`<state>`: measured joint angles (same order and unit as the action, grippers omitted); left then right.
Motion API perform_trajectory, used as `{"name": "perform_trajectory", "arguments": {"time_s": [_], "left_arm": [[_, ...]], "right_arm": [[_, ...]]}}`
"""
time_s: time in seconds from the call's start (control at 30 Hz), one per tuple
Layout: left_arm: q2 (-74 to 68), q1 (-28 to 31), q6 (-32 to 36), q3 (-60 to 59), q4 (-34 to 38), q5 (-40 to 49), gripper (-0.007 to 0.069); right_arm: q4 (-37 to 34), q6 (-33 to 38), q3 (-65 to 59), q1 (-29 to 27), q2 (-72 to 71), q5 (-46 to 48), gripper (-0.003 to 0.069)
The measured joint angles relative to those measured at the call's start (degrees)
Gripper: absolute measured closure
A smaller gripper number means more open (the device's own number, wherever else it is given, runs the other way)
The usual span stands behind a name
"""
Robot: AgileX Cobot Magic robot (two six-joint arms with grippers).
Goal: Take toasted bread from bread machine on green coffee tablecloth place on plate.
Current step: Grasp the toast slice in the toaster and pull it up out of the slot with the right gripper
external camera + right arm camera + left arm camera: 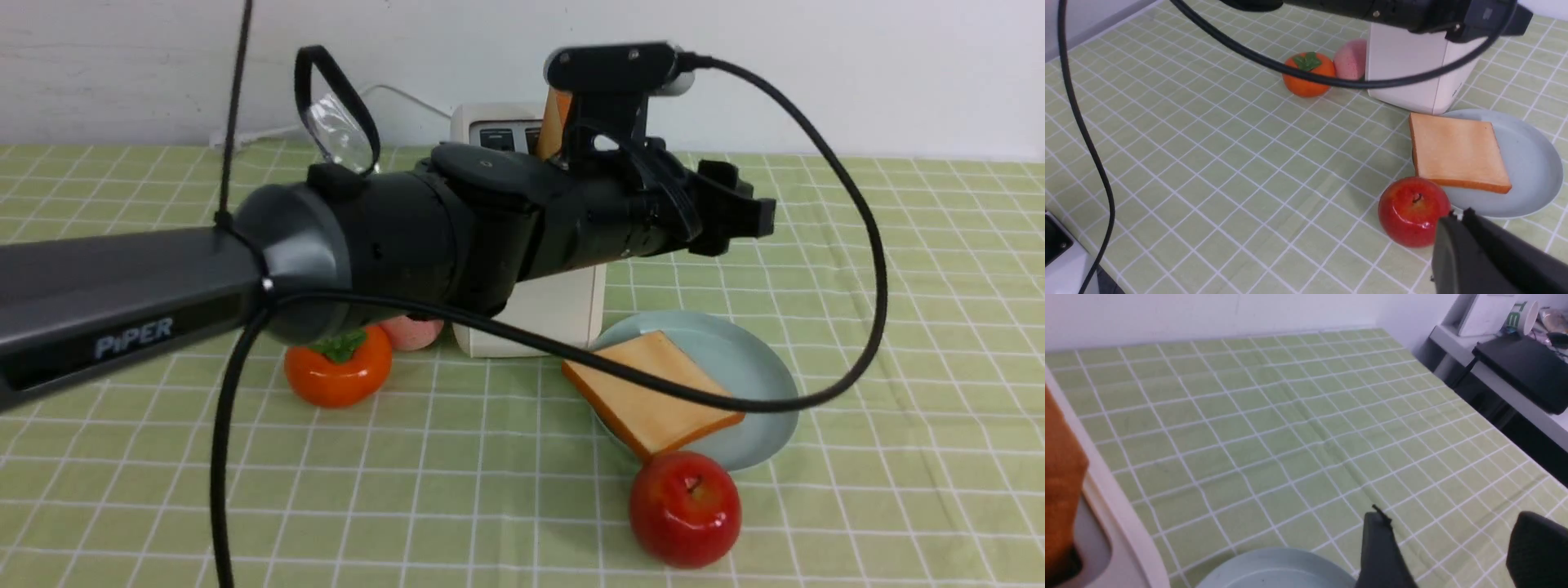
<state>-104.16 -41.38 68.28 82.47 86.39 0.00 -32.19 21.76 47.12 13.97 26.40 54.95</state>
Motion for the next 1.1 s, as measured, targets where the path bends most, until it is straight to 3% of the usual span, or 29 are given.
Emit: {"name": "perform_trajectory", "arguments": {"time_s": [0.1,0.2,0.27,0.57,0.77,0.97,1.1], "left_arm": [[4.8,-0.6,2.9,0.0,0.0,-0.8,0.0368],[10.3,-1.2,4.0,-0.7,0.0,-1.7,0.0557],[13.3,-1.5,5.1,-2.1,0.1,-2.2,0.0629],[34.3,-1.7,11.0,-21.2,4.2,-9.7,0.0638],[53.0,-1.7,17.7,-36.6,12.5,-13.0,0.0638],[69.8,-1.7,18.6,-47.9,13.5,-13.4,0.0638],[80.7,-1.7,18.6,-55.7,13.7,-13.2,0.0638]], "right_arm": [[0.0,0.0,0.0,0.0,0.0,0.1,0.0637],[0.0,0.0,0.0,0.0,0.0,0.5,0.0638],[0.0,0.0,0.0,0.0,0.0,0.7,0.0638],[0.0,0.0,0.0,0.0,1.8,1.4,0.0642],[0.0,0.0,2.4,0.0,11.3,1.7,0.0642],[-0.6,0.1,7.6,0.0,21.1,1.5,0.0642],[-4.8,1.5,14.2,0.1,30.0,0.8,0.0642]]}}
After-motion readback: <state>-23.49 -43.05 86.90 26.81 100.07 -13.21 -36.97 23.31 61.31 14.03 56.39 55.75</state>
